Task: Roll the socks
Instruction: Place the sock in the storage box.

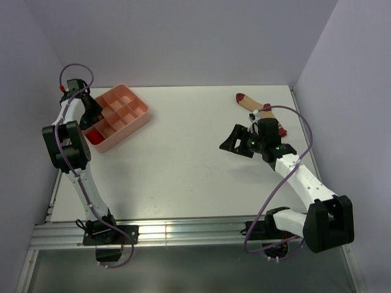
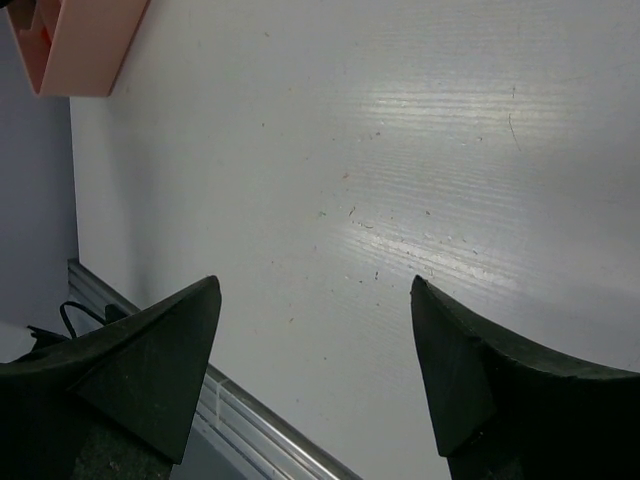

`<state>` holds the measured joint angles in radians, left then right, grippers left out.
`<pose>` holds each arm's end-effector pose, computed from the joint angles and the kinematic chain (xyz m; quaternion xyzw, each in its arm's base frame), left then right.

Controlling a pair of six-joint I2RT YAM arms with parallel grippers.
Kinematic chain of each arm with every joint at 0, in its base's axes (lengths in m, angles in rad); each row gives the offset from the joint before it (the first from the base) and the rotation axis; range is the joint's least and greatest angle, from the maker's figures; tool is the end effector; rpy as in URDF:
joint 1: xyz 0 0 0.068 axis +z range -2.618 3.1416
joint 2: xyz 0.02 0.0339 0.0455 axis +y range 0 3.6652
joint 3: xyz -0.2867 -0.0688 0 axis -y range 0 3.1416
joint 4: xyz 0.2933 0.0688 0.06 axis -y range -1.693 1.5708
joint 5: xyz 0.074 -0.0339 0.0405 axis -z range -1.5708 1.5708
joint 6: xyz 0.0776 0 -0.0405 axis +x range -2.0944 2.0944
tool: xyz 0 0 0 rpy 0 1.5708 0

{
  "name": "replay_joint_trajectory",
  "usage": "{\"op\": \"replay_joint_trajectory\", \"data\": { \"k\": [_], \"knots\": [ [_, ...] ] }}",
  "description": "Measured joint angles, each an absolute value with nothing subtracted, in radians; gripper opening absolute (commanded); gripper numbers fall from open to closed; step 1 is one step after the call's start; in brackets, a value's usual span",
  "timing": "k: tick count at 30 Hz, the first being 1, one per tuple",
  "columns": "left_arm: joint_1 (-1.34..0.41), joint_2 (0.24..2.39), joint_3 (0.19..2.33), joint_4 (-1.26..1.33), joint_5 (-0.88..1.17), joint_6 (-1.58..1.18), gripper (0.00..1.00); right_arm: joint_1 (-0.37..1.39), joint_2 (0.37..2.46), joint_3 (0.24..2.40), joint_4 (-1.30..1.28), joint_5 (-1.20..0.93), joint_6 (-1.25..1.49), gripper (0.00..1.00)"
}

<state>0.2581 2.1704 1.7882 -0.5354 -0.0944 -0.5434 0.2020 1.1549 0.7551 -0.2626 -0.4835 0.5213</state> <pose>0.5475 0.1521 0.1764 -0.3830 0.8652 -0.0013 0.3236 0.2967 0.0976 0.2291 0.0350 0.8781 0.3519 0.3223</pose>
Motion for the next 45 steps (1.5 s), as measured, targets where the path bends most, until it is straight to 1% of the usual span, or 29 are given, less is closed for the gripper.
{"op": "replay_joint_trajectory", "data": {
  "k": [9, 15, 18, 19, 22, 26, 28, 31, 40, 45],
  "knots": [
    [0.252, 2.136, 1.787, -0.53, -0.134, -0.543, 0.61, 0.202, 1.15, 0.745, -0.254, -0.493, 0.514, 0.83],
    [0.246, 2.057, 1.718, -0.516, -0.172, -0.543, 0.61, 0.202, 1.143, 0.745, -0.249, -0.501, 0.513, 0.83],
    [0.242, 1.996, 1.663, -0.488, -0.191, -0.544, 0.51, 0.202, 1.139, 0.744, -0.247, -0.503, 0.511, 0.83],
    [0.239, 1.968, 1.637, -0.464, -0.196, -0.544, 0.43, 0.202, 1.137, 0.744, -0.247, -0.503, 0.511, 0.82],
    [0.23, 1.919, 1.6, -0.419, -0.2, -0.544, 0.32, 0.202, 1.131, 0.74, -0.245, -0.503, 0.511, 0.82],
    [0.209, 1.915, 1.599, -0.371, -0.2, -0.543, 0.24, 0.202, 1.126, 0.726, -0.24, -0.504, 0.511, 0.82],
    [0.198, 1.937, 1.611, -0.37, -0.199, -0.543, 0.2, 0.202, 1.126, 0.725, -0.24, -0.505, 0.511, 0.82],
    [0.188, 1.98, 1.617, -0.374, -0.199, -0.547, 0.16, 0.202, 1.125, 0.725, -0.24, -0.505, 0.507, 0.82],
    [0.184, 2.009, 1.53, -0.359, -0.196, -0.58, 0.15, 0.202, 1.123, 0.712, -0.24, -0.498, 0.505, 0.82],
    [0.184, 2.005, 1.524, -0.348, -0.192, -0.587, 0.2, 0.202, 1.113, 0.712, -0.241, -0.483, 0.505, 0.82]
  ]
}}
